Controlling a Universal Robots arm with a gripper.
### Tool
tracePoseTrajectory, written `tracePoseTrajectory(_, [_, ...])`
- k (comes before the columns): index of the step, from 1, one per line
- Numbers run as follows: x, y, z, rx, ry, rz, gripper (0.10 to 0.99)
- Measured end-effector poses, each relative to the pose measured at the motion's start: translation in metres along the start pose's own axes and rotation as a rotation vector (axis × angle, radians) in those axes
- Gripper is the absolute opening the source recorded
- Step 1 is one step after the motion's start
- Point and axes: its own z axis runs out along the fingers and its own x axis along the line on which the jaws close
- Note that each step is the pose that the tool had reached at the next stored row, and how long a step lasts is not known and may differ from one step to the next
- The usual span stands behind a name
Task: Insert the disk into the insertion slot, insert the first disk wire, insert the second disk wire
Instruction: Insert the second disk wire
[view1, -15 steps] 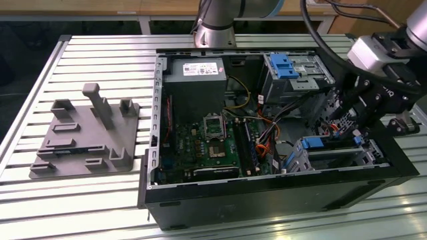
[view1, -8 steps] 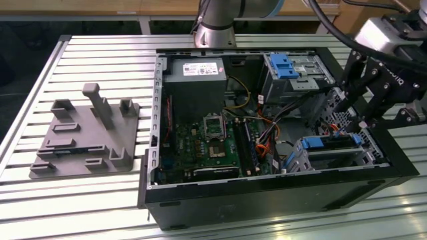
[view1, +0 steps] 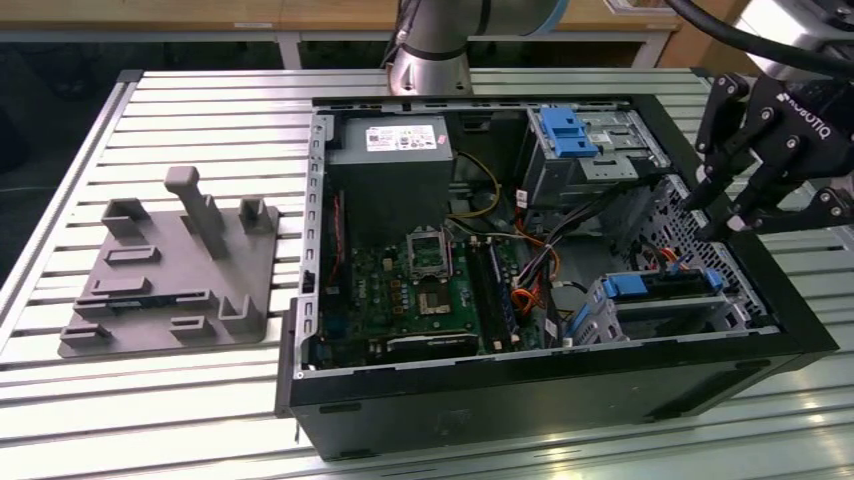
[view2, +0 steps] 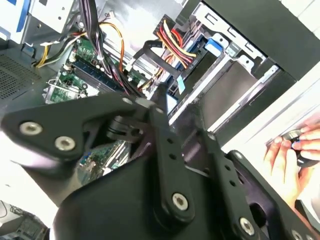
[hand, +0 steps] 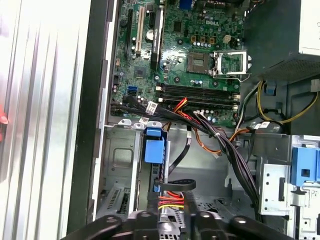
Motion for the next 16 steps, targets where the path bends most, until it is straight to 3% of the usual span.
tracePoseTrajectory(7, [0.0,0.0,-0.0001,0.0,0.0004,0.0,0.102])
tracePoseTrajectory(16, [0.0,0.0,0.0,0.0,0.0007,0.0,0.102])
